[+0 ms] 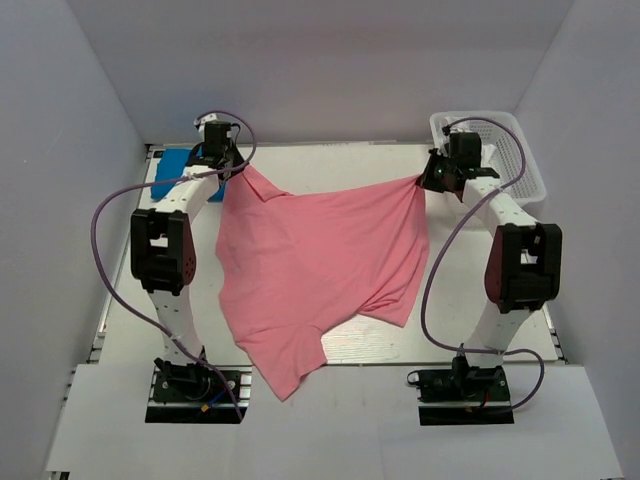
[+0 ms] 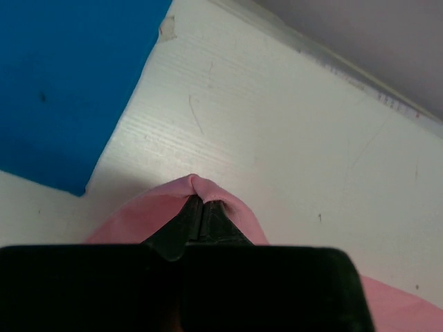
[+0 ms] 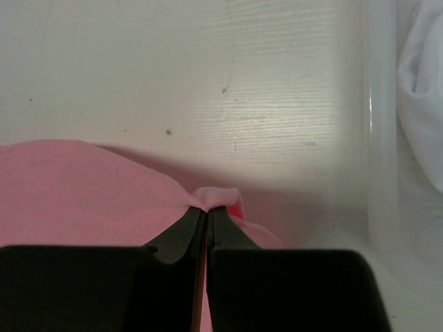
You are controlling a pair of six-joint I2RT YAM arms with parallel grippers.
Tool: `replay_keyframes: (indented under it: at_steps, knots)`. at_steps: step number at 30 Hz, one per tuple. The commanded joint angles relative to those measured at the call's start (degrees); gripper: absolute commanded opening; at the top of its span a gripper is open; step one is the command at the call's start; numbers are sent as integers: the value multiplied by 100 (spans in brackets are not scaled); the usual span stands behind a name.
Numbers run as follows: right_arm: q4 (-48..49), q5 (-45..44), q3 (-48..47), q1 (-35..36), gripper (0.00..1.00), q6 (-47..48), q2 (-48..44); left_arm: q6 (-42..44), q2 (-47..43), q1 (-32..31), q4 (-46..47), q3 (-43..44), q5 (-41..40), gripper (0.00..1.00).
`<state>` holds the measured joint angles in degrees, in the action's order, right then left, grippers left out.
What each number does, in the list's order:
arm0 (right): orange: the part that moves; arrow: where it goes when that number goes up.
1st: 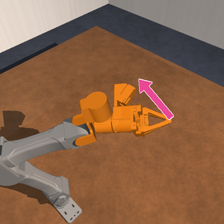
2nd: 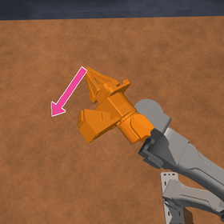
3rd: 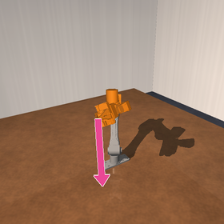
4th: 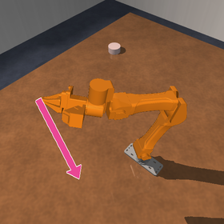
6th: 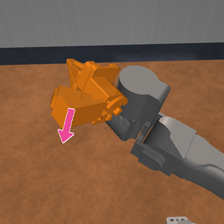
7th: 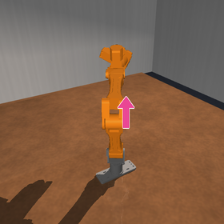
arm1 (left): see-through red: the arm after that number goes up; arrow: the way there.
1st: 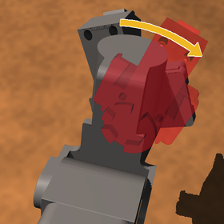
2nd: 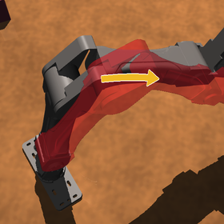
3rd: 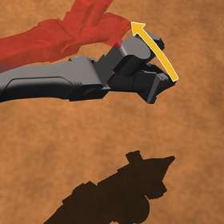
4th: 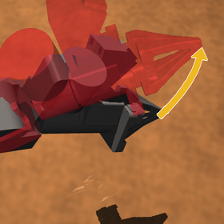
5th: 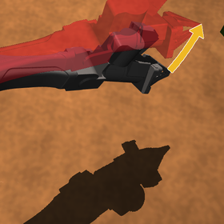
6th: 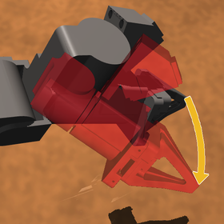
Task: Fold and stack the t-shirts
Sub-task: Flatten out the tshirt
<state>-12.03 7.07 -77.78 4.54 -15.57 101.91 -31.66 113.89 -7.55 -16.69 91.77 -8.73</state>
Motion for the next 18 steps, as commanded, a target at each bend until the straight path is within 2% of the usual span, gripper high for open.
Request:
replay_keyframes:
  at_steps: [1,6,7,8,9,10,11,12,14,18]
  knots:
    - [-123,128,-728,21,0,142,364,46,281,43,87,525,-321,0]
    - [-825,-73,-1878,152,0,318,1153,99,924,43,-395,1624,-647,0]
    - [-888,-144,-1986,162,5,388,1225,99,1012,43,-449,1764,-647,0]
    - [-1002,-179,-2074,197,16,388,1348,99,1082,43,-510,2035,-647,10]
    - [-1072,-275,-2388,258,28,528,1419,99,1153,43,-581,2151,-534,31]
    - [-1247,-303,-2504,267,38,555,1567,99,1206,43,-677,2239,-411,77]
    - [-1432,-338,-2592,311,54,581,1604,151,1258,43,-730,2380,-314,98]
    - [-1555,-347,-2872,363,64,651,1639,247,1259,43,-783,2381,-165,100]
    - [-1829,-312,-3006,442,90,713,1605,248,1172,43,-783,2451,99,100]
    - [-2004,-242,-2699,531,90,582,1149,301,820,-62,-1098,2223,302,100]
